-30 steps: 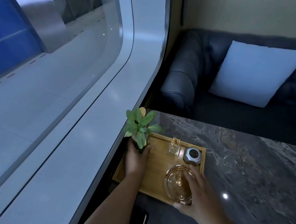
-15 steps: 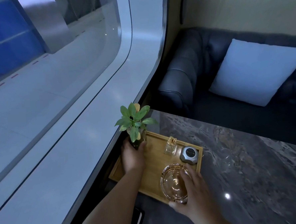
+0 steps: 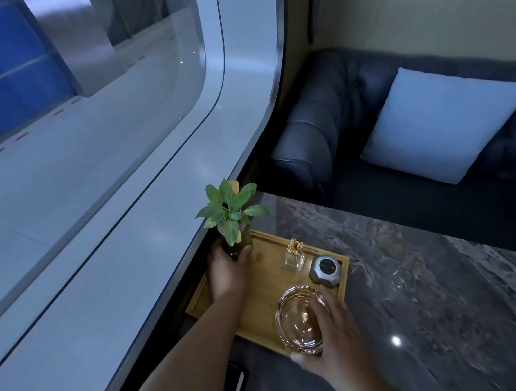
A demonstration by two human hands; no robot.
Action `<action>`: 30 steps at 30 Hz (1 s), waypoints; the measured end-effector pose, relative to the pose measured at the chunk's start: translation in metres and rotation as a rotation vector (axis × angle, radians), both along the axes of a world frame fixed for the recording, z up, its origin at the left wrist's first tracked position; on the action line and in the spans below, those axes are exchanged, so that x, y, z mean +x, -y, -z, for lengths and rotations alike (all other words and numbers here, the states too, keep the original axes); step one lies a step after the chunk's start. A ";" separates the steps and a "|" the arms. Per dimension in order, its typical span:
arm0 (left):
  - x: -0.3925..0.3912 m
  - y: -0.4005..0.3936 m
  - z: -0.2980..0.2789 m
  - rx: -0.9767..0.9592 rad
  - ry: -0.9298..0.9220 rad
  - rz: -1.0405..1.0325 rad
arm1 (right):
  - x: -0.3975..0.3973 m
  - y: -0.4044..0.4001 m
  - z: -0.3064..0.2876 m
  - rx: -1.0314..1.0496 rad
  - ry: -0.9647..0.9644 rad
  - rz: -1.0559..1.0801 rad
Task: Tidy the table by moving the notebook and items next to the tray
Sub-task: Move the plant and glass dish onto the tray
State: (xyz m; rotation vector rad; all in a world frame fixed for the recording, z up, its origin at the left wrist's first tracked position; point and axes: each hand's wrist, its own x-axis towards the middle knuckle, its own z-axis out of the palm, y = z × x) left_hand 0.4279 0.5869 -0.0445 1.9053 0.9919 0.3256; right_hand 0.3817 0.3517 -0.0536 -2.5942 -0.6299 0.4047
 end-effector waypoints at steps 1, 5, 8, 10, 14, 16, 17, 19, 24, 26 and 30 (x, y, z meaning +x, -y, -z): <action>-0.001 -0.001 -0.001 -0.009 -0.006 0.013 | 0.000 0.000 0.000 0.010 0.001 0.004; -0.012 -0.001 -0.007 -0.036 -0.021 0.050 | 0.001 0.002 -0.001 0.018 0.009 -0.023; -0.031 0.002 -0.014 0.029 -0.033 0.100 | 0.002 0.003 -0.003 -0.008 0.013 -0.024; -0.048 0.006 -0.019 0.095 -0.056 0.165 | 0.003 0.001 -0.006 -0.021 0.005 -0.014; -0.086 0.013 -0.028 0.263 -0.155 0.330 | 0.003 -0.002 -0.010 -0.040 -0.021 0.011; -0.105 0.015 -0.032 0.301 -0.193 0.404 | 0.002 -0.002 -0.013 -0.051 -0.032 0.020; -0.114 0.015 -0.034 0.312 -0.217 0.429 | 0.001 -0.002 -0.013 -0.057 -0.037 0.022; -0.129 0.015 -0.038 0.339 -0.261 0.476 | -0.001 0.001 -0.017 -0.080 -0.043 0.023; -0.161 0.028 -0.049 0.610 -0.332 0.702 | -0.018 0.023 -0.039 -0.123 0.009 0.032; -0.170 0.039 -0.054 0.721 -0.328 0.827 | -0.033 0.039 -0.049 -0.134 0.048 0.033; -0.186 0.063 -0.061 0.849 -0.310 1.039 | -0.081 0.080 -0.060 -0.210 0.075 0.010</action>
